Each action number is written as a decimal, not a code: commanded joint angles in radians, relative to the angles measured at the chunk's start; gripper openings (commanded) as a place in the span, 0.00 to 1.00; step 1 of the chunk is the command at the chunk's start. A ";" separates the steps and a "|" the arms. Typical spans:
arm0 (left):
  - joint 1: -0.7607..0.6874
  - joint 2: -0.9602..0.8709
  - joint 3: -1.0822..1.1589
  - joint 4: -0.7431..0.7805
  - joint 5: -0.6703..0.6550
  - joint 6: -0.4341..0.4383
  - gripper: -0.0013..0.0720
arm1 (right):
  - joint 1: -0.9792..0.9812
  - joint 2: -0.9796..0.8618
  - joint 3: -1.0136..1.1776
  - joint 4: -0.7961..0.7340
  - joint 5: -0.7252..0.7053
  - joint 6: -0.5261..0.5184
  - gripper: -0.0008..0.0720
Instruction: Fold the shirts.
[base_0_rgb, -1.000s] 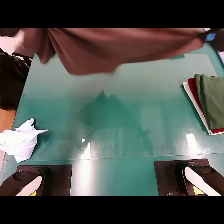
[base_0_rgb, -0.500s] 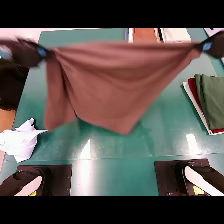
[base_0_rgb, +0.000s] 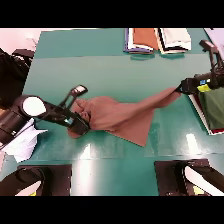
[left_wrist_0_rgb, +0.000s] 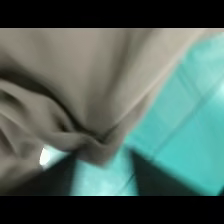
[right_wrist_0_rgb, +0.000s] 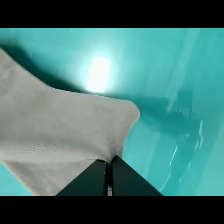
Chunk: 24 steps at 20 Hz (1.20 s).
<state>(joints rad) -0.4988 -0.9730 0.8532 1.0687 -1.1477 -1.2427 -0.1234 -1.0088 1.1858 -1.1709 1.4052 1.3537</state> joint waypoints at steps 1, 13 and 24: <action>-0.054 0.000 -0.029 -0.025 -0.019 -0.010 0.70 | 0.000 -0.001 -0.052 -0.009 -0.010 0.000 0.04; 0.499 -0.198 0.182 0.001 0.149 -0.040 0.70 | 0.000 -0.001 -0.052 -0.007 -0.044 0.000 0.03; 0.381 -0.530 0.191 -0.077 0.232 -0.104 0.69 | 0.000 -0.001 -0.052 -0.007 -0.049 0.010 0.04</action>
<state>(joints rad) -0.1001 -1.4704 1.0370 0.9916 -0.9527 -1.2991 -0.1234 -1.0092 1.1343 -1.1782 1.3537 1.3567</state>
